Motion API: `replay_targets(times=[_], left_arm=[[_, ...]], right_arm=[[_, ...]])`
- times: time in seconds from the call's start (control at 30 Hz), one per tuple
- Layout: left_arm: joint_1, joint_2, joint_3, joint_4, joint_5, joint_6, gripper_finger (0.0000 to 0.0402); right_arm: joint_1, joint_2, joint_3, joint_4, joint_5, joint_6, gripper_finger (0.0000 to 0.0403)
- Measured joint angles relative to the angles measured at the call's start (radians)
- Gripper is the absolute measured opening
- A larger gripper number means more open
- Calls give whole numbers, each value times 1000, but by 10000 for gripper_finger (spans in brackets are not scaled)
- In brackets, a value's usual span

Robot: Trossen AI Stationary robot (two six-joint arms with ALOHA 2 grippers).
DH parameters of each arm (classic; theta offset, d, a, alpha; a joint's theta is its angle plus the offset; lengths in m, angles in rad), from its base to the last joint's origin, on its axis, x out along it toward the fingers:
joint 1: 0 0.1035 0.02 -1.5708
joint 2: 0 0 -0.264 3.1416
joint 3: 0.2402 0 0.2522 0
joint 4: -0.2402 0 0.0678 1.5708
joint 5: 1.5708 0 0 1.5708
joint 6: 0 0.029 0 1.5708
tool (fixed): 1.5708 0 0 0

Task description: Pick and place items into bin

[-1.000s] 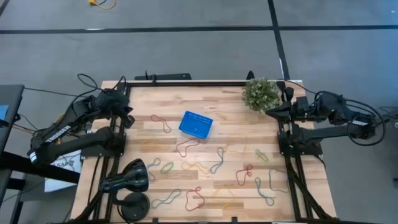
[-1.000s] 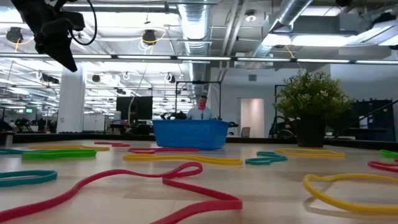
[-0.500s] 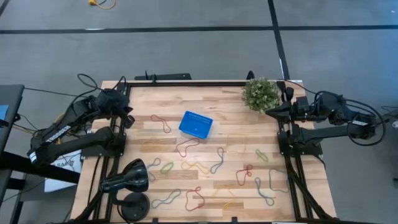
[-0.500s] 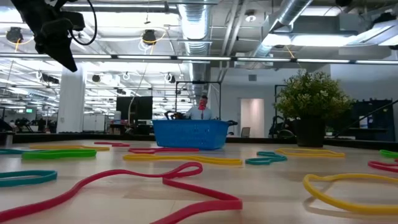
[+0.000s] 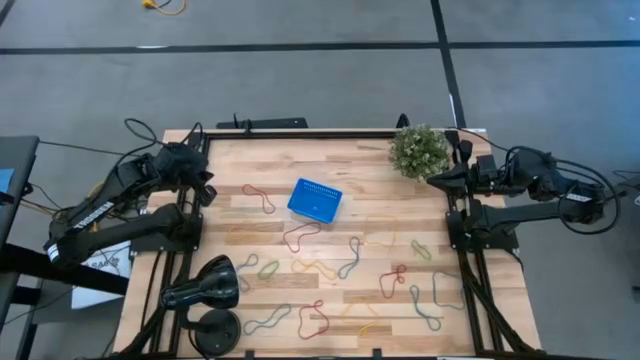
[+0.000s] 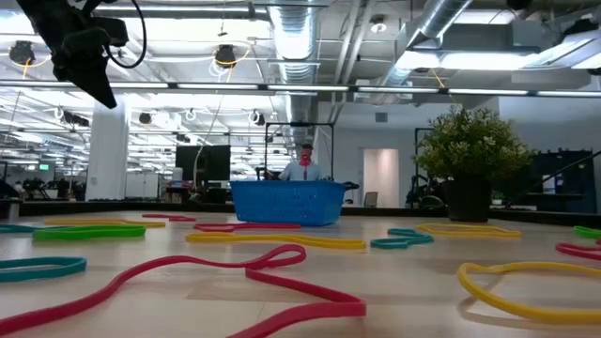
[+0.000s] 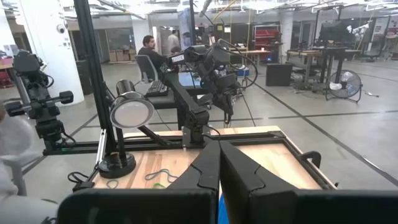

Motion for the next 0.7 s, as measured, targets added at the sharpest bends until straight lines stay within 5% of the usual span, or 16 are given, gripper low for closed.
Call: replay_targets(times=[0.47,0.7], left_arm=[[0,0,0,75,-45,-24,0],[0,0,0,78,13,-20,0]], right_arm=[[0,0,0,0,0,0,0],[0,0,0,0,0,0,0]])
